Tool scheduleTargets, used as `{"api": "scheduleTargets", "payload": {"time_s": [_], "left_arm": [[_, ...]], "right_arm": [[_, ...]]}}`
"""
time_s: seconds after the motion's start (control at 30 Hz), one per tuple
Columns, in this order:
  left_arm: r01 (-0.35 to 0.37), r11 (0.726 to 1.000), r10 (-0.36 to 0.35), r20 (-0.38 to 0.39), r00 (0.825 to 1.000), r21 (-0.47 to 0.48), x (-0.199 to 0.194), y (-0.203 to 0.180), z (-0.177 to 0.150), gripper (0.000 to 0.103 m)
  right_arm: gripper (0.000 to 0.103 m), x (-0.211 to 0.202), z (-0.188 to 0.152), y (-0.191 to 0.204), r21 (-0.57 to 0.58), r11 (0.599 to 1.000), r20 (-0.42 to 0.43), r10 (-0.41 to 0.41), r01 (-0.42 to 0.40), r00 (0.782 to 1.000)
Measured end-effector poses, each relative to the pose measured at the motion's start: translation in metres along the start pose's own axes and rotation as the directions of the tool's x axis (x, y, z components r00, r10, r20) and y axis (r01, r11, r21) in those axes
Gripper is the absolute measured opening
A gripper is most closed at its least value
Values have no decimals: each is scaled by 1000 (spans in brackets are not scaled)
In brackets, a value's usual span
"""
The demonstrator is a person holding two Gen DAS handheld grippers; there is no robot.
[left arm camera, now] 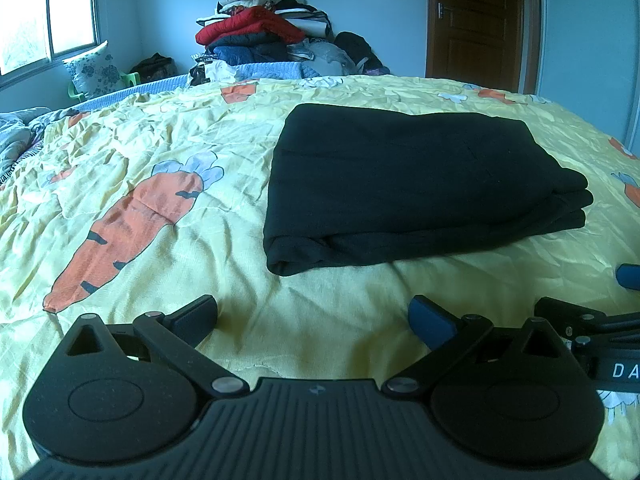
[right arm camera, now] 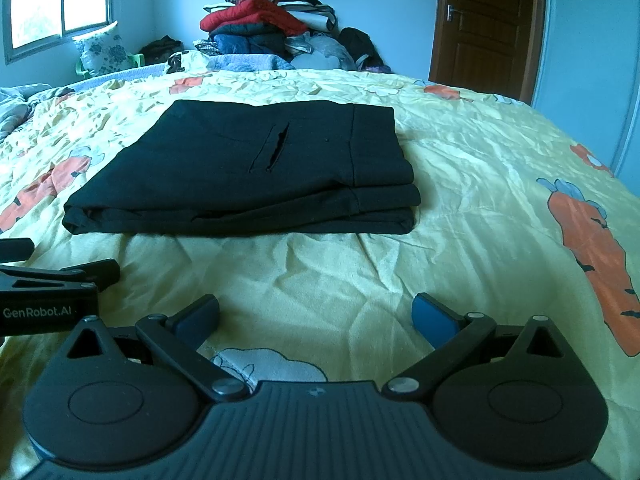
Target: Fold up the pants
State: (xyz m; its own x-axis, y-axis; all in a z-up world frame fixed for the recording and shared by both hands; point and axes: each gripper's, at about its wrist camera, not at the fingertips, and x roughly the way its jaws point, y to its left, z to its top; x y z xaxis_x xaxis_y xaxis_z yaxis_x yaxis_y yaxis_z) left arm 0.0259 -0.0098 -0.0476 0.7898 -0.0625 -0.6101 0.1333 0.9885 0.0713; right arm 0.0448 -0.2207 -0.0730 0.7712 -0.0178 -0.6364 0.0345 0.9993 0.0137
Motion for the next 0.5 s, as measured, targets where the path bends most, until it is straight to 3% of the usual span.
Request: {"api": "scheduleTargets", "payload": {"time_s": [0.5], "left_arm": [[19, 999, -20, -17, 1000, -38, 2, 4, 0, 103]], "right_arm": [[103, 0, 0, 0, 0, 1000, 0, 0, 0, 1000]]}}
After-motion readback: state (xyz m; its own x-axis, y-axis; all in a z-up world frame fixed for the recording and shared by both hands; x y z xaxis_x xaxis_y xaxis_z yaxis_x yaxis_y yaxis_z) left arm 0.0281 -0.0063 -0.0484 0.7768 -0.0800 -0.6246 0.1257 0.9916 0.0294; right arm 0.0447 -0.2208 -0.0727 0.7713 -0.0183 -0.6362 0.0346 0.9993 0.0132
